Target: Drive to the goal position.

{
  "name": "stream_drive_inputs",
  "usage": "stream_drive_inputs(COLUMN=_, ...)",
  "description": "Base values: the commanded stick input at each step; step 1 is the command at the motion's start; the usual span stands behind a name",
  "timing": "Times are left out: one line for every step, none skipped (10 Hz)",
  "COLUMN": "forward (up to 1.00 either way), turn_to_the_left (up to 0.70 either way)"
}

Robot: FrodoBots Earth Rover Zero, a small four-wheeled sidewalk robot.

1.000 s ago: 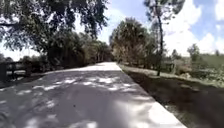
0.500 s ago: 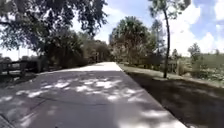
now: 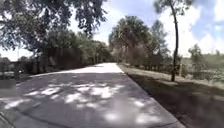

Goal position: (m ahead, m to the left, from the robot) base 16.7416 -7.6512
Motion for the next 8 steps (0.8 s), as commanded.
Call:
stream_drive_inputs(forward=0.85, turn_to_the_left=0.32)
stream_drive_inputs(forward=0.85, turn_to_the_left=0.18)
stream_drive_inputs(forward=0.85, turn_to_the_left=0.04)
stream_drive_inputs(forward=0.85, turn_to_the_left=0.00)
stream_drive_inputs(forward=0.85, turn_to_the_left=0.00)
stream_drive_inputs(forward=0.85, turn_to_the_left=0.00)
stream_drive_inputs(forward=0.85, turn_to_the_left=0.00)
stream_drive_inputs(forward=0.85, turn_to_the_left=0.00)
